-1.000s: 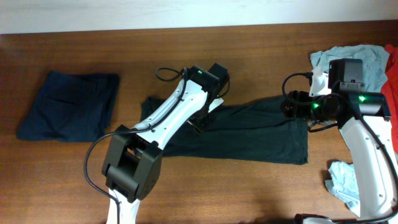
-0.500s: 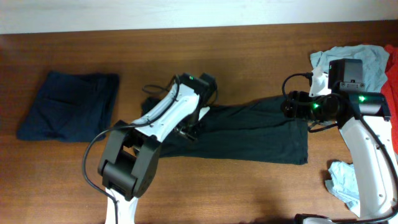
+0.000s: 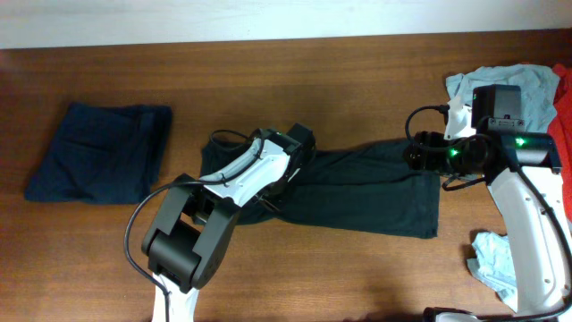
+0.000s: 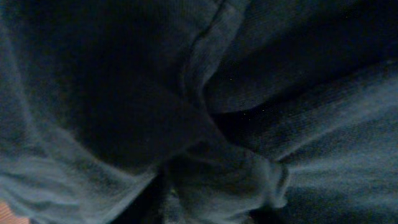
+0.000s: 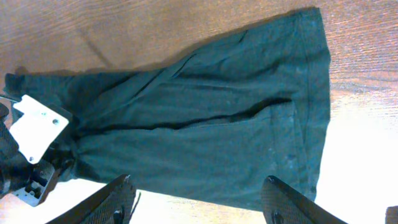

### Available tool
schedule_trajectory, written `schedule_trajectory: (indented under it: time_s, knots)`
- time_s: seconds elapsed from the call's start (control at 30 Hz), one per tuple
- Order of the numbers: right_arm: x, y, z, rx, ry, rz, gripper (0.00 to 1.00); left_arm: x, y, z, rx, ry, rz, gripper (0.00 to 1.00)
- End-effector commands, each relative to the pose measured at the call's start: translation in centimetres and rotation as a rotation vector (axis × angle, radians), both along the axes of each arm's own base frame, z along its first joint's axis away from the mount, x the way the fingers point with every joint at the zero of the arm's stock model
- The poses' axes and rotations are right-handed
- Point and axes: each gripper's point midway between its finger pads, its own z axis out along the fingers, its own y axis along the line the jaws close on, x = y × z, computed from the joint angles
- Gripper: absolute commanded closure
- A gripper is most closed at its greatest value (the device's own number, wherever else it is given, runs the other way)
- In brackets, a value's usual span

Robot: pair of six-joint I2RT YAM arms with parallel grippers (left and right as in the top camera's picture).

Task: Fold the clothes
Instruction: 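Lower the left gripper onto the folded fabric near the shirt center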

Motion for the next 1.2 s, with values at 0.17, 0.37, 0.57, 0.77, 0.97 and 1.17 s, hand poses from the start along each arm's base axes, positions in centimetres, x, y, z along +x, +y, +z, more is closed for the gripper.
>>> schedule_trajectory:
  time_s: [0.17,0.37,0.57,0.77,0.97,1.17]
  knots:
    - [0.1,-0.4,0.0,-0.010,0.002,-0.010,0.30,0.7,1.0,2.0,0.041,-0.064,-0.008,0.69]
    - [0.0,-0.4,-0.1,-0.010,0.007,-0.010,0.30,1.2,0.7,2.3,0.025,-0.088,-0.007,0.49]
    - [0.0,-0.4,-0.1,-0.009,0.009,-0.010,0.30,1.8,0.3,2.3,0.006,-0.115,-0.010,0.67]
    - [0.0,-0.4,-0.1,-0.009,0.010,-0.010,0.30,1.2,0.8,2.6,0.031,-0.084,-0.034,0.99]
    - [0.0,-0.4,-0.1,-0.009,0.010,-0.010,0.30,2.2,1.2,6.3,0.076,-0.110,-0.058,1.00]
    - [0.0,-0.4,-0.1,-0.009,0.009,-0.010,0.30,2.1,0.2,7.7,0.027,-0.083,-0.089,0.99]
